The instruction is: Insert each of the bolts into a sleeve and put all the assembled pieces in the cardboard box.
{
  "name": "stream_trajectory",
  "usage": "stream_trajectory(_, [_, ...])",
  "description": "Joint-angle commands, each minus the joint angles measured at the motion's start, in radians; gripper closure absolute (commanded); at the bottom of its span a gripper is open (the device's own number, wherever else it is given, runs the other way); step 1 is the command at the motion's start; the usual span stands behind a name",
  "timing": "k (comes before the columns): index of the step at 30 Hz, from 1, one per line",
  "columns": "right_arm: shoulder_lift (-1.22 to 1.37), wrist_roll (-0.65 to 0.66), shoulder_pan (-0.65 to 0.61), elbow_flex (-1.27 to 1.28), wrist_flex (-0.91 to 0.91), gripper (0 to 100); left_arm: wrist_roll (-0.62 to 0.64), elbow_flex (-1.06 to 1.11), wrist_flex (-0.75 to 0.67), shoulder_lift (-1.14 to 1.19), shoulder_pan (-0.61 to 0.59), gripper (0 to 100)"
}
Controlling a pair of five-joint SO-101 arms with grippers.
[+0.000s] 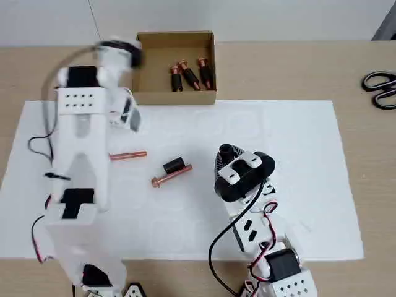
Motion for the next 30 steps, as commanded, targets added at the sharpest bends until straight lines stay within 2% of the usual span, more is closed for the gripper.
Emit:
stream_trajectory(1, [-0.028,0.002,0.004,0.005,0.002,99.5,0.566,-0.022,0.015,-0.109,-0.018,86])
stream_trajectory(4, [-0.028,0.002,0.004,0.005,0.002,99.5,0.764,0.042,0.015,-0.124,0.018,89])
stream_trajectory(10, [-0.028,0.002,0.004,0.005,0.002,99.5,1.073,0.268,0.008,-0.114,0.023,90])
stream_trajectory(13, [-0.028,0.002,0.004,0.005,0.002,99.5,1.109,0.286,-0.012,-0.087,0.026,90])
stream_trajectory(18, [-0.028,0.002,0.004,0.005,0.002,99.5,1.263,0.288,-0.015,-0.055,-0.014,90])
stream_trajectory(25, [-0.028,0.002,0.004,0.005,0.002,99.5,1.330,0.285,-0.020,0.081,-0.017,90])
stream_trajectory(30, [-0.028,0.002,0.004,0.005,0.002,99.5,1.367,0.282,-0.081,0.196,-0.029,90])
